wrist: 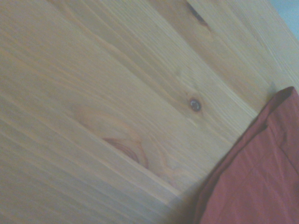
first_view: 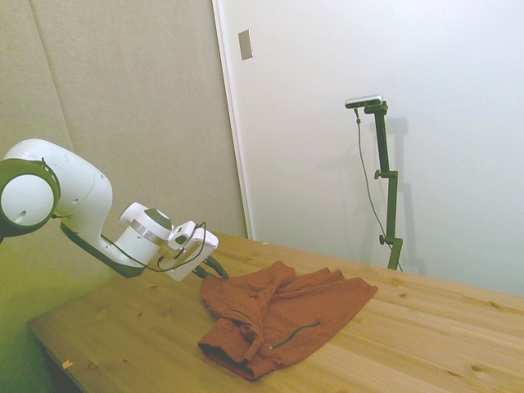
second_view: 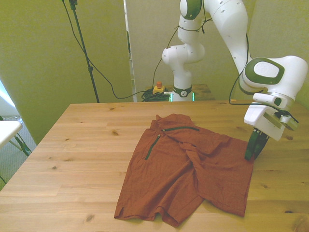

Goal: Fold the shorts

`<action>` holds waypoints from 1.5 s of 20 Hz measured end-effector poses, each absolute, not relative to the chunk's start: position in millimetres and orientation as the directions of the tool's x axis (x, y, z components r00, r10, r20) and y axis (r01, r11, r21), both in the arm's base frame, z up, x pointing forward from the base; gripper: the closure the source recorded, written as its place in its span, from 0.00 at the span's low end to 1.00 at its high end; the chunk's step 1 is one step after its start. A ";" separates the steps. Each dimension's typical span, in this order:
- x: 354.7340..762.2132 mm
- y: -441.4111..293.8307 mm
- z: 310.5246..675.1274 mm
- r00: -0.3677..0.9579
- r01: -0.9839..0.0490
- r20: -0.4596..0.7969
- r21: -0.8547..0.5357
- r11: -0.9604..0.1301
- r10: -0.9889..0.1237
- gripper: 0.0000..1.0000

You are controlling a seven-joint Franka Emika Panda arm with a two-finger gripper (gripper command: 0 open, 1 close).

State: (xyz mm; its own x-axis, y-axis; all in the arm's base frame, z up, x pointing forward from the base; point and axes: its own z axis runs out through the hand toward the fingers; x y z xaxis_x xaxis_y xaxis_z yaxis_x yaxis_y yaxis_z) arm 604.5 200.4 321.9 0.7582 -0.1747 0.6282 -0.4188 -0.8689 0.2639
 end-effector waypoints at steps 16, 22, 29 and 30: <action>609.2 193.4 321.6 0.738 -0.458 0.640 0.242 -0.855 -0.214 1.00; 619.1 158.5 363.8 0.679 -0.527 0.681 0.193 -0.828 -0.273 1.00; 628.3 92.8 415.9 0.612 -0.607 0.706 0.130 -0.784 -0.356 1.00; 629.7 79.5 421.5 0.605 -0.617 0.708 0.127 -0.777 -0.365 1.00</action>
State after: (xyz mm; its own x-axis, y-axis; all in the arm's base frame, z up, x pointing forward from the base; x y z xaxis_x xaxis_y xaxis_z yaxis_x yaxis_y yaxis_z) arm 629.7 79.5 421.5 0.6047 -0.3646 0.7080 -0.6170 -0.7767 0.1270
